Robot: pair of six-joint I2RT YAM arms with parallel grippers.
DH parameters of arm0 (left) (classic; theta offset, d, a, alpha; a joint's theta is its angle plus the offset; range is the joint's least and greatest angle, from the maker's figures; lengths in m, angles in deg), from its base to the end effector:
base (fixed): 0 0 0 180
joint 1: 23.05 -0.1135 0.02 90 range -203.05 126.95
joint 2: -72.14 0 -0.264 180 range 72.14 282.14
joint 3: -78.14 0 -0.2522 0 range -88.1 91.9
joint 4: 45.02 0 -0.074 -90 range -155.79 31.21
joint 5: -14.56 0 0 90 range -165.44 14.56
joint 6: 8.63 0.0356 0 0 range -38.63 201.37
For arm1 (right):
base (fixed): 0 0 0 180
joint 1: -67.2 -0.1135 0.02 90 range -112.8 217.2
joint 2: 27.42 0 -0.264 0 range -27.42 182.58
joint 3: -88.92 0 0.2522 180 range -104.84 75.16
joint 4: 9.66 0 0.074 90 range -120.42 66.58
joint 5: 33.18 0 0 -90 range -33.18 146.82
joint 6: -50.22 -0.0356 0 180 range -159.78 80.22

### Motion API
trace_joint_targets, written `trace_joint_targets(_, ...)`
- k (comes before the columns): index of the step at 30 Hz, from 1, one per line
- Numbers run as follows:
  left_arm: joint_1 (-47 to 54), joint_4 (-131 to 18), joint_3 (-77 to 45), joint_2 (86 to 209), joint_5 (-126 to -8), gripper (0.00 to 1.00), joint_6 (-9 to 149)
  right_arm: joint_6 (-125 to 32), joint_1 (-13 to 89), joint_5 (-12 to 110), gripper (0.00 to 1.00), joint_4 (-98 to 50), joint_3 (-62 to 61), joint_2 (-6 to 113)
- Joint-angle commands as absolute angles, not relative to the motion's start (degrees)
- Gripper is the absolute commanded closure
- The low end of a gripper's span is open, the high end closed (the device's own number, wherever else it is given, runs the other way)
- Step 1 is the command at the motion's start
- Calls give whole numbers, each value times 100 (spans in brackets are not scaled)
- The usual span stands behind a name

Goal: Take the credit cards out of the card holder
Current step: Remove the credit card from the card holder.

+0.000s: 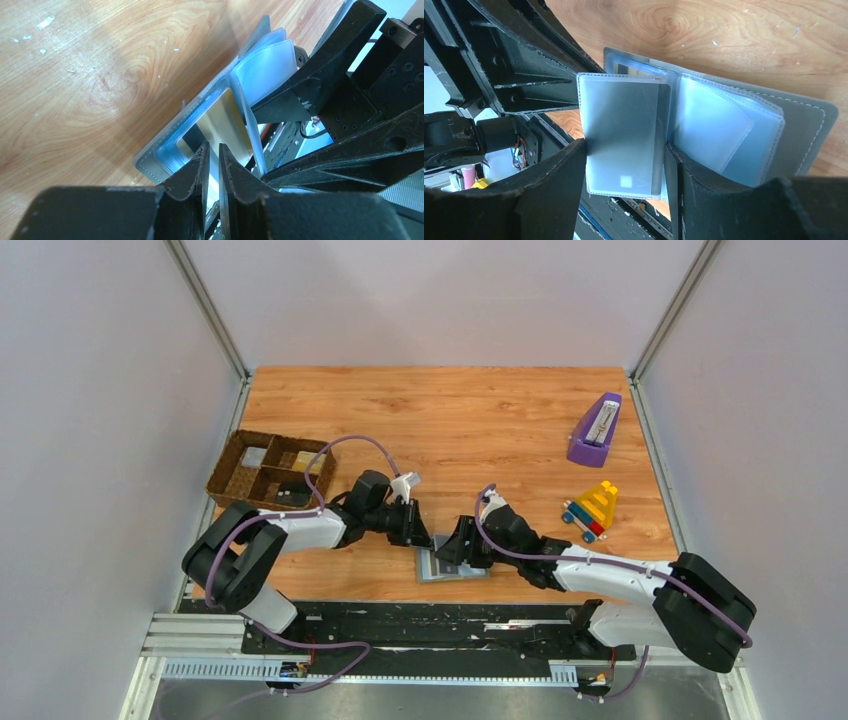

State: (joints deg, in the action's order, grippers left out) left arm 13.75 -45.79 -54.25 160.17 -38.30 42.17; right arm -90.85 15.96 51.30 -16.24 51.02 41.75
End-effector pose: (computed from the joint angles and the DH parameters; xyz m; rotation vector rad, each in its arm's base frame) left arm 0.2113 -0.1849 0.1464 0.3297 2.5155 -1.3645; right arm 0.1401 0.1800 0.1622 -0.0615 2.4532 1.0092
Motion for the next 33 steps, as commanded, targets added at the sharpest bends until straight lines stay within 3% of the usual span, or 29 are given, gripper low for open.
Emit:
trace_joint_targets(1,1457,-4295,-5216,16127,-3666,80,4181,-9042,1635,5062,54,-1200,5126,4062)
trace_joint_targets(7,1583,-4219,-5149,16194,-3492,80,4092,-9058,1648,5038,52,-1228,5073,4219)
trace_joint_targets(22,1876,-3986,-5079,16212,-3337,79,3814,-8944,1693,5219,28,-2164,4491,4366)
trace_joint_targets(33,2116,-3759,-4877,16514,-3301,79,3632,-8891,1730,5535,28,-3331,4313,3787)
